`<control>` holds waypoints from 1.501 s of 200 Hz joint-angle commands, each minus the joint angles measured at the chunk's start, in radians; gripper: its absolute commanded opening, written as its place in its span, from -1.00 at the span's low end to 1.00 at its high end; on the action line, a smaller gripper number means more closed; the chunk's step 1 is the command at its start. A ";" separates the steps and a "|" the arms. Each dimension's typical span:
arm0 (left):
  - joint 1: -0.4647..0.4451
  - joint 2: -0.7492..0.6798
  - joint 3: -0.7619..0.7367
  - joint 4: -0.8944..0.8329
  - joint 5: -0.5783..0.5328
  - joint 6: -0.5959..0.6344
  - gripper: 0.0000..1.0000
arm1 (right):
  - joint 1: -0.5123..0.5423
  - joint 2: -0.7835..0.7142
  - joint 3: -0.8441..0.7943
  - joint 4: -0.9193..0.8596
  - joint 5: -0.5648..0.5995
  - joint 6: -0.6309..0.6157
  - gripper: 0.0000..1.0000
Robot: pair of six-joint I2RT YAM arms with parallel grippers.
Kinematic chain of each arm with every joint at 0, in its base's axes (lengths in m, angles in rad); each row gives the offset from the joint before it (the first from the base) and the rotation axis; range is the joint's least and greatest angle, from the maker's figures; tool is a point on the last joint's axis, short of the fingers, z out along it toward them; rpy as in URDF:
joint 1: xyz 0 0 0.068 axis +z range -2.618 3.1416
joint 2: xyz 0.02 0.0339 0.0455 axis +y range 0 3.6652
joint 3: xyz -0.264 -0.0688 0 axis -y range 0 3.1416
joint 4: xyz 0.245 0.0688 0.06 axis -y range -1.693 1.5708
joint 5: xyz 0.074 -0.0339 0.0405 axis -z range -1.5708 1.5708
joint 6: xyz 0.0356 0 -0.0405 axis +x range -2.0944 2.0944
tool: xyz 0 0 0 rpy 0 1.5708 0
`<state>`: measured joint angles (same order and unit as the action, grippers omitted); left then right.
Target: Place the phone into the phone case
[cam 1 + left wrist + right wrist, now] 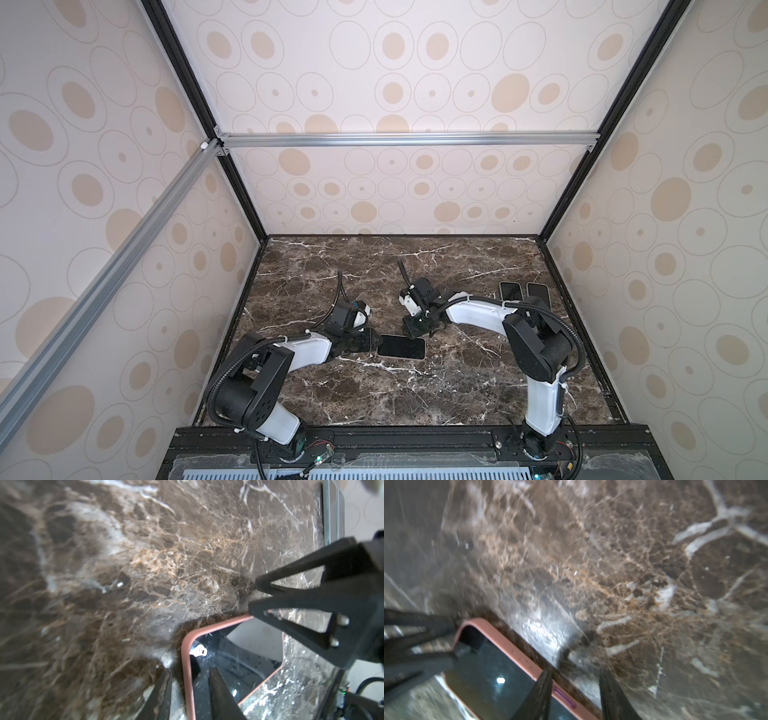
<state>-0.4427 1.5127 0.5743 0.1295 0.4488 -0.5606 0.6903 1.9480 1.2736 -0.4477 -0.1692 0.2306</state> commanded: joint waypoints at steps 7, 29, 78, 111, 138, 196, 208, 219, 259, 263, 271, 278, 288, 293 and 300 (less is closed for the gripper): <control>0.011 -0.079 -0.001 -0.059 -0.065 0.008 -0.07 | -0.009 -0.033 0.023 -0.163 -0.014 -0.186 0.26; 0.016 -0.139 -0.012 -0.083 -0.104 0.005 0.21 | -0.011 -0.040 0.068 -0.189 -0.035 -0.302 0.54; 0.025 -0.297 -0.039 -0.183 -0.255 0.010 0.70 | 0.016 -0.067 0.083 -0.204 -0.094 -0.451 0.94; 0.031 -0.423 -0.068 -0.237 -0.366 -0.002 0.96 | 0.071 -0.060 0.096 -0.240 -0.017 -0.516 0.99; 0.034 -0.499 -0.077 -0.286 -0.436 -0.010 1.00 | 0.112 -0.039 0.113 -0.271 0.023 -0.541 1.00; 0.038 -0.592 -0.105 -0.301 -0.467 -0.030 1.00 | 0.167 0.024 0.154 -0.316 0.091 -0.548 0.99; 0.038 -0.593 -0.105 -0.301 -0.466 -0.030 1.00 | 0.173 0.039 0.159 -0.322 0.096 -0.547 0.99; 0.038 -0.593 -0.105 -0.300 -0.464 -0.029 1.00 | 0.178 0.052 0.162 -0.325 0.102 -0.547 0.99; 0.038 -0.592 -0.105 -0.294 -0.459 -0.028 1.00 | 0.193 0.076 0.173 -0.342 0.123 -0.545 0.99; 0.038 -0.591 -0.105 -0.295 -0.458 -0.028 1.00 | 0.195 0.077 0.172 -0.344 0.124 -0.544 0.99; 0.039 -0.591 -0.106 -0.293 -0.458 -0.028 1.00 | 0.199 0.082 0.174 -0.346 0.134 -0.544 1.00; 0.039 -0.590 -0.107 -0.291 -0.458 -0.028 1.00 | 0.205 0.086 0.174 -0.349 0.145 -0.541 0.99; 0.039 -0.591 -0.106 -0.291 -0.458 -0.028 1.00 | 0.209 0.097 0.178 -0.357 0.169 -0.537 0.95; 0.039 -0.590 -0.107 -0.292 -0.458 -0.028 1.00 | 0.211 0.103 0.180 -0.362 0.180 -0.534 0.92; 0.039 -0.591 -0.106 -0.292 -0.458 -0.028 1.00 | 0.214 0.113 0.183 -0.369 0.193 -0.529 0.88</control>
<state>-0.4141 0.9298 0.4660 -0.1535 0.0051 -0.5793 0.8898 2.0251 1.4292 -0.7670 -0.0311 -0.2974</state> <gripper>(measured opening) 0.999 0.964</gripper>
